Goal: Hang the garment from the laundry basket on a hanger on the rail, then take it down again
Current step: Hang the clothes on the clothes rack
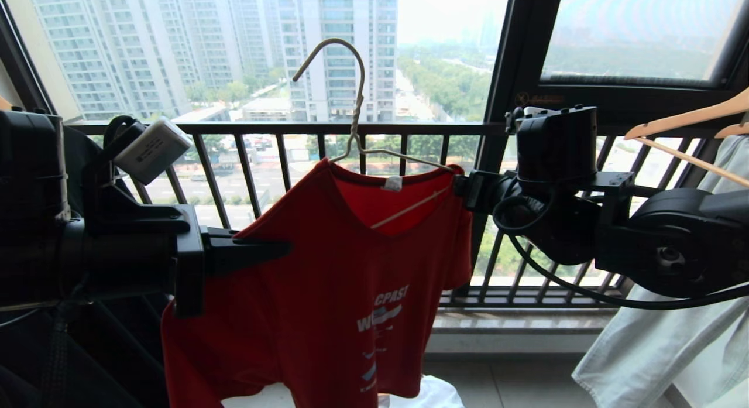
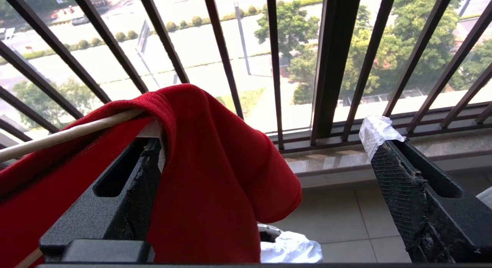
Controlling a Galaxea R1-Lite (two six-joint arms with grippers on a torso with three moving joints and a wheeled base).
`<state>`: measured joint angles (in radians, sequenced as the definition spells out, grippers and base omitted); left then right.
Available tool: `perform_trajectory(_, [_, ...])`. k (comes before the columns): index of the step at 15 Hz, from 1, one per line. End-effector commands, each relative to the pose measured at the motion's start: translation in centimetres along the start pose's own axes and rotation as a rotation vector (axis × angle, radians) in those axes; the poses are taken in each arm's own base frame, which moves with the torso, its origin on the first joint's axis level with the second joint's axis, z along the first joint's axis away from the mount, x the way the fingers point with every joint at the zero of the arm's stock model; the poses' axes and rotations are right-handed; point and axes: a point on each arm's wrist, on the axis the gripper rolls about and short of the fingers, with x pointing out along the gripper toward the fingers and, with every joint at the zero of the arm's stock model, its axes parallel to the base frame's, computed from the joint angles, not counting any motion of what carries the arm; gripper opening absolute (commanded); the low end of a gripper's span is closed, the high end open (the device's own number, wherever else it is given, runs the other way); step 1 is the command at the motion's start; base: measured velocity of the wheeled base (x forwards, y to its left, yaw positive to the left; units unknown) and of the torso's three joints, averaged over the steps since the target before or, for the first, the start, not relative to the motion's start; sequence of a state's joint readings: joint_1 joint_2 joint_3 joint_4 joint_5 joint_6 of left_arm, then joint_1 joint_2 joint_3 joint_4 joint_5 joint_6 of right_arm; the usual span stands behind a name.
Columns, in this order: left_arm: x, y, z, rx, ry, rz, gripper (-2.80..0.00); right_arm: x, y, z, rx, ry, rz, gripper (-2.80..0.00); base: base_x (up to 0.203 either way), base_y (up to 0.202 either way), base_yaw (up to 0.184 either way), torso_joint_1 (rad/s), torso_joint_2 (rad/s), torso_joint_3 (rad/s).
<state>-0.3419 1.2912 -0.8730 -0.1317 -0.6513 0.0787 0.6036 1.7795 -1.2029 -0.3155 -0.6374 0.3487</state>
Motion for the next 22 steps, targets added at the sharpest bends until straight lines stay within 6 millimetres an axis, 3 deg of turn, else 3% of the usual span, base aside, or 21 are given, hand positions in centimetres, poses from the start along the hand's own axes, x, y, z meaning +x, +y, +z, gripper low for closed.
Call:
perform_trajectory(1, [-0.1,-0.1,0.0,0.002,-0.004,-0.004,-2.80,0.3,0.2,-0.3,-0.003,0.003,-0.004,-2.80,0.000,0.000,0.000,0.000,0.00,0.000])
perform_trajectory(10, [-0.4,-0.3,0.0,0.006,-0.008,-0.006,-2.80,0.7,1.6,0.2,-0.019,-0.017,0.026,-2.80,0.000,0.000,0.000,0.000,0.00,0.000])
perform_trajectory(22, [1.4,0.7,-0.9,-0.021,0.047,-0.022,-2.80,-0.7,1.1,2.3,0.019,-0.064,0.041,-2.80,0.000,0.000,0.000,0.000,0.00,0.000])
